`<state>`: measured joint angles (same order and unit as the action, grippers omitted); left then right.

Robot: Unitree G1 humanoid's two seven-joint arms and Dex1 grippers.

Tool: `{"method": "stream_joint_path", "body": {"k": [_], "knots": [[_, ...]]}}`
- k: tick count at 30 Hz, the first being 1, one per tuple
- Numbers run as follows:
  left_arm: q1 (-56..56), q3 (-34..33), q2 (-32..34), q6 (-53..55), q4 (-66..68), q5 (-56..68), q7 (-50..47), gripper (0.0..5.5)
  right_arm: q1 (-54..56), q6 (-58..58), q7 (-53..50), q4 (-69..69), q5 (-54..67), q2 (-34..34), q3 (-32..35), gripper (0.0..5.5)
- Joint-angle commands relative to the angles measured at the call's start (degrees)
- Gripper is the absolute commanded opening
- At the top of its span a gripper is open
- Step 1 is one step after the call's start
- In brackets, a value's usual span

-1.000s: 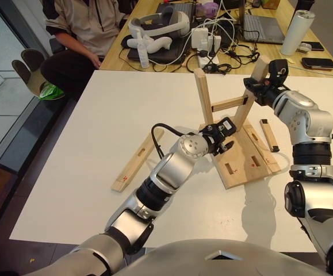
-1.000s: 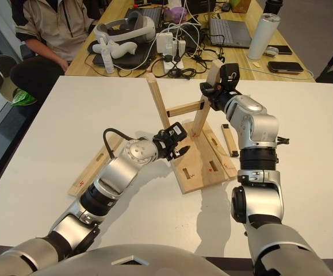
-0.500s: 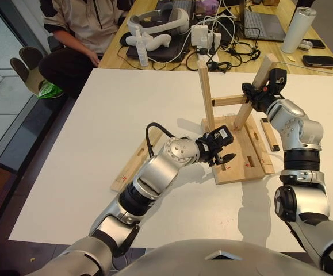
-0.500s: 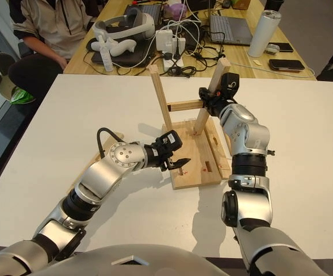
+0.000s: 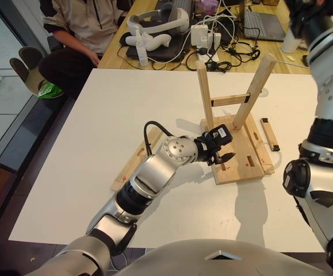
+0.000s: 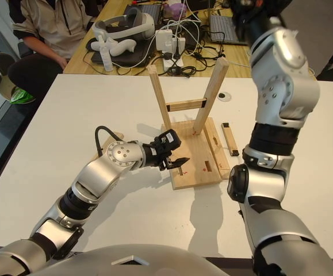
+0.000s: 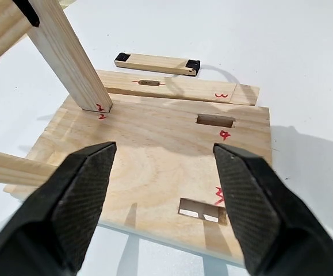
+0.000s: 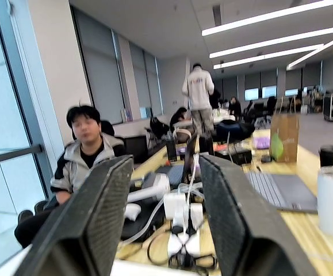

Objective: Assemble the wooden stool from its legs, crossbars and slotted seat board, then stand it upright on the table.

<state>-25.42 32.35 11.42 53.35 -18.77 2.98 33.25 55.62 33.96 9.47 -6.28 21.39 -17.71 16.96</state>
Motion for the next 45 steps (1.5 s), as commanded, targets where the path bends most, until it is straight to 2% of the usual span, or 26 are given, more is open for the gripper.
{"method": "stream_joint_path", "body": {"k": [1,5,8,14,20,22,24,26,28,32,35,38,42,45], "knots": [[-1.69,-0.78,1.13,0.37,0.63,0.24,0.21,3.16,4.56,-4.59,-0.91,-10.06,-3.23,-0.99,-1.20,2.11],[-1.96,-0.75,2.71,0.67,0.69,0.14,0.59,3.16,-1.23,0.78,-1.57,-21.80,-4.34,0.85,-2.59,2.11],[-2.12,-0.43,3.21,0.67,0.78,0.17,0.76,3.16,-4.88,5.16,-0.35,-23.34,-3.37,1.95,-3.31,2.11],[-2.44,-0.28,3.33,0.54,1.29,-0.09,0.51,3.16,-4.92,1.44,1.92,-17.50,-0.04,3.30,-1.59,2.11],[-2.15,-0.39,4.07,0.40,0.53,0.11,0.74,3.16,1.37,-9.39,3.47,-5.20,-0.66,-0.72,-0.91,2.11],[-1.70,-0.81,5.10,0.28,-0.37,0.38,1.20,3.16,4.76,-4.11,8.63,-1.29,4.24,-3.89,-0.84,2.11],[-0.33,-2.46,7.30,0.93,-2.64,1.30,1.99,3.16,5.00,4.79,19.73,4.72,10.48,-10.43,-3.94,2.11],[2.40,-5.13,12.19,2.31,-6.76,2.32,3.33,3.16,-1.49,13.33,35.72,14.85,16.15,-22.88,-9.33,2.11],[5.56,-9.06,17.46,4.04,-11.03,3.55,4.73,3.16,-11.00,16.69,47.58,21.73,18.60,-33.74,-11.24,2.11],[9.10,-16.26,26.28,6.03,-15.80,5.89,7.55,3.16,-28.70,21.53,56.23,34.30,24.14,-42.66,-9.81,2.11],[10.39,-18.08,32.38,4.95,-15.18,5.10,8.59,3.16,-42.55,19.45,59.83,42.39,22.95,-46.63,-10.94,2.11],[10.73,-16.18,37.89,2.72,-10.78,1.33,8.10,3.16,-53.24,11.69,60.43,46.67,13.91,-49.74,-17.73,2.11],[11.90,-11.14,45.36,-1.86,-4.24,-6.58,7.73,3.16,-59.26,-1.35,60.44,45.53,-2.53,-53.90,-27.75,2.11],[13.51,-8.94,49.47,-5.36,-0.18,-11.51,8.12,3.16,-59.43,-9.02,60.23,42.19,-12.87,-54.70,-33.28,2.11]]}}
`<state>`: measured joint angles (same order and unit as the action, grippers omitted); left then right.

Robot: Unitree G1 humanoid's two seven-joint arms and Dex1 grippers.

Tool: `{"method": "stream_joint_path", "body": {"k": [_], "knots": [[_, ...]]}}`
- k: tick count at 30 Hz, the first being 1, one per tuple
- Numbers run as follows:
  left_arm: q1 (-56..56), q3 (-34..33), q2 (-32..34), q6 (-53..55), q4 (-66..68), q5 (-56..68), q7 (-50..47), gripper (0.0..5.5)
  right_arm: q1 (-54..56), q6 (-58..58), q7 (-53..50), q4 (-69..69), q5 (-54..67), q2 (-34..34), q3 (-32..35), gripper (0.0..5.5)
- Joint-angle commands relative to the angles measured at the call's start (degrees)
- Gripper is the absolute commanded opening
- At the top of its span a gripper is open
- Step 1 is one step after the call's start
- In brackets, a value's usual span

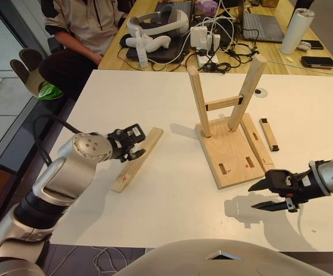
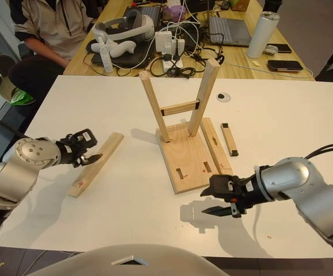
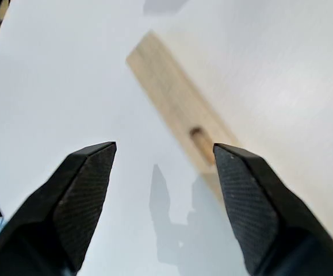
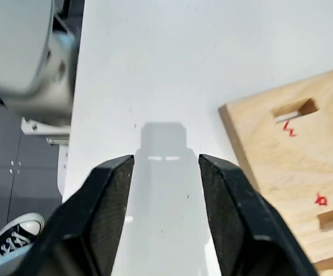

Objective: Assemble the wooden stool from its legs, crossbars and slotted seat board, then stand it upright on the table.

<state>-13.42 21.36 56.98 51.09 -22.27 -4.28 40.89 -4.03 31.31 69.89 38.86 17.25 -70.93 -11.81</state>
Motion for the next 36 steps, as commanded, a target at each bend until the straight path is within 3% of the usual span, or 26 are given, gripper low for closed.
{"method": "stream_joint_path", "body": {"k": [1,7,14,25,32,36], "knots": [[2.05,2.42,4.48,-3.87,4.26,-5.26,0.65,3.16,0.97,-7.94,-0.85,-4.06,-11.70,-0.61,-6.05,2.11],[4.33,3.65,3.14,-5.40,5.62,-7.60,2.04,3.16,9.26,-10.04,-7.64,-12.23,-25.16,10.72,-13.68,2.11],[4.48,4.19,0.66,-6.27,5.72,-8.56,3.35,3.16,16.39,-9.96,-11.30,-21.39,-32.03,21.71,-18.30,2.11],[2.62,6.73,-6.14,-4.21,2.63,-10.17,4.75,3.16,25.35,-11.43,-20.08,-35.90,-37.43,34.92,-18.56,2.11],[1.11,7.94,-14.05,2.78,-4.23,-8.48,4.30,3.16,20.76,6.24,-21.14,-17.45,-21.84,41.05,-0.77,2.11],[0.86,8.27,-15.58,4.86,-5.07,-8.38,3.10,3.16,18.03,19.45,-29.71,-9.96,-11.81,48.94,18.66,2.11]]}}
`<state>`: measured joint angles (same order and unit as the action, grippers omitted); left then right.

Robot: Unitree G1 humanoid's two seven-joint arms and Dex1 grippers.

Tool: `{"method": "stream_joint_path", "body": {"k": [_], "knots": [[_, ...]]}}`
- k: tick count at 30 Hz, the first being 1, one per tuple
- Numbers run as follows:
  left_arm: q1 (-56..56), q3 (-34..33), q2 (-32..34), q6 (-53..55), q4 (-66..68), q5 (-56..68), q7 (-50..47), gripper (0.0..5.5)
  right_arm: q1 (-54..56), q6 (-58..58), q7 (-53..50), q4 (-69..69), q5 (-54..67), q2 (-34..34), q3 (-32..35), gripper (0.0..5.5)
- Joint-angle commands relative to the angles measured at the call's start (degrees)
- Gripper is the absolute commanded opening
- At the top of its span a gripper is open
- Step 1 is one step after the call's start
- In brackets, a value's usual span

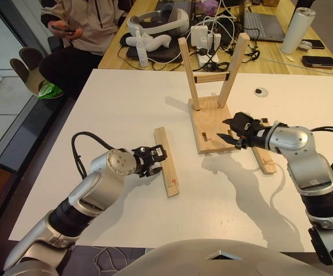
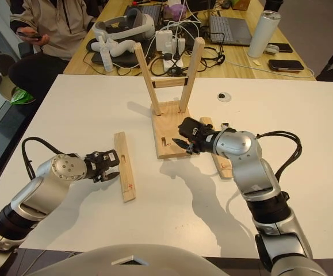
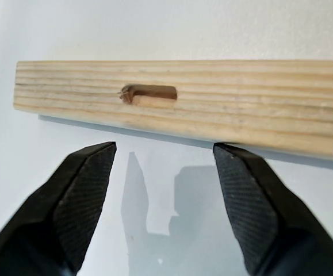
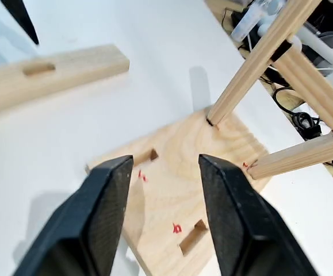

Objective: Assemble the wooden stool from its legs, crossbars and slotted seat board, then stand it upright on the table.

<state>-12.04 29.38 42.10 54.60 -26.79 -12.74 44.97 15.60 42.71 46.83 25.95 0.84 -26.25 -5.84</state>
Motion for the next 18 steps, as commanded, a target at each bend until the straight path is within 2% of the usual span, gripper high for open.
{"method": "stream_joint_path", "body": {"k": [1,3,5,11,18], "knots": [[-0.89,0.34,-0.77,1.32,-0.32,-0.01,-1.17,3.16,-2.59,8.74,-9.35,1.46,4.51,4.50,16.23,2.11],[-2.21,0.66,-1.52,1.29,0.40,-0.07,-1.53,3.16,-4.51,8.34,-15.29,-4.70,2.85,3.83,22.13,2.11],[-3.57,1.40,-2.87,1.41,0.95,-0.08,-1.88,3.16,-5.62,8.46,-18.44,-10.09,2.52,2.89,24.67,2.11],[-8.28,5.60,-8.72,1.84,3.16,-0.43,-3.24,3.16,-7.42,4.01,-18.28,-21.51,3.49,0.91,22.73,2.11],[-10.74,6.39,-8.73,0.92,4.69,-0.26,-2.89,3.16,-3.32,-4.52,-18.17,-36.48,3.61,-1.69,20.91,2.11]]}}
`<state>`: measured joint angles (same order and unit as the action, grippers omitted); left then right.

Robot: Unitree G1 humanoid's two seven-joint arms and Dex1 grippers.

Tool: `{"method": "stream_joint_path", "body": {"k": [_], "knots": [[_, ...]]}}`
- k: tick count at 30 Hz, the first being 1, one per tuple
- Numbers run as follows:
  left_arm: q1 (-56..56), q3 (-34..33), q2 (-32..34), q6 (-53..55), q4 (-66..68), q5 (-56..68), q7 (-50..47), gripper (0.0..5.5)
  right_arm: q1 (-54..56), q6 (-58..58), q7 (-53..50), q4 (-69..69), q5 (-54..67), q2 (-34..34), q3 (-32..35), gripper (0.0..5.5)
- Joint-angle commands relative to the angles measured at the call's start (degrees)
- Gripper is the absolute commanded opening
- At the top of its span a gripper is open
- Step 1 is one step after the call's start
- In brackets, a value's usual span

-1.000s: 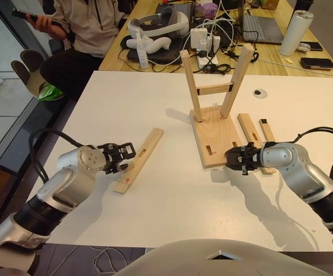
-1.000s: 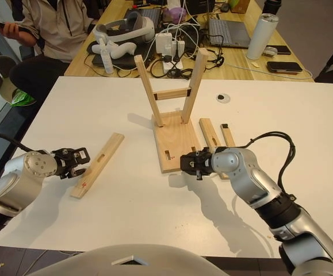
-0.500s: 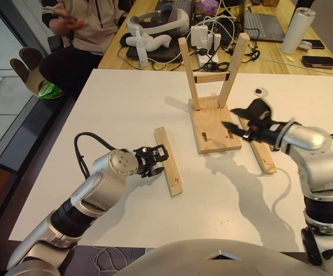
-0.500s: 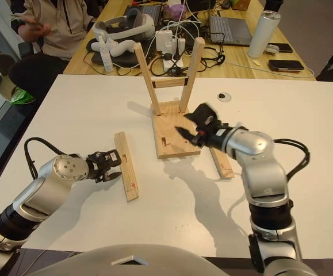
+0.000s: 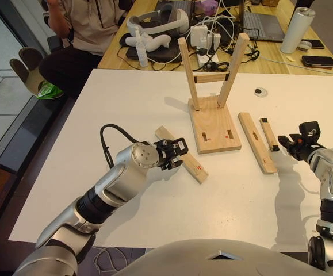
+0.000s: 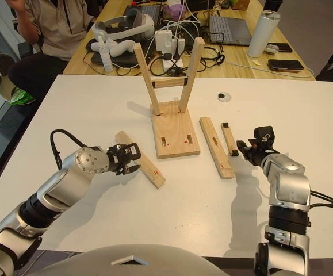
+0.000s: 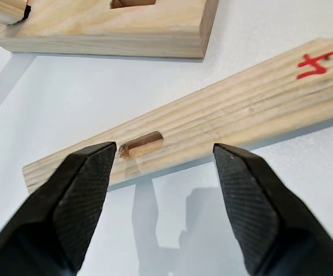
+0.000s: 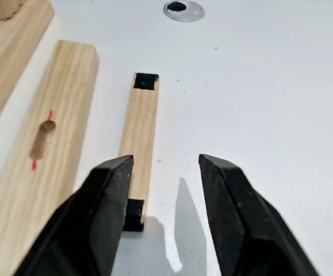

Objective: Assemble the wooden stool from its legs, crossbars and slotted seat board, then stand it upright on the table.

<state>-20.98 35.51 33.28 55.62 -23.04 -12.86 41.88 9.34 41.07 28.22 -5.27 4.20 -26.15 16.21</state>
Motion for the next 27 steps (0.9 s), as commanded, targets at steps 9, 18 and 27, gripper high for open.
{"method": "stream_joint_path", "body": {"k": [9,18,27], "knots": [[-3.30,-12.26,-12.49,4.19,3.16,3.52,-9.68,3.16,8.38,-4.87,2.39,-10.10,4.59,-1.82,-2.21,2.11],[-7.69,-22.65,-25.21,8.81,6.54,7.33,-20.78,3.16,10.54,-0.91,-0.24,-16.80,4.90,-0.76,-4.92,2.11],[-9.01,-22.76,-27.21,9.23,7.50,9.70,-23.88,3.16,13.47,1.24,1.80,-22.60,6.42,0.71,-7.75,2.11]]}}
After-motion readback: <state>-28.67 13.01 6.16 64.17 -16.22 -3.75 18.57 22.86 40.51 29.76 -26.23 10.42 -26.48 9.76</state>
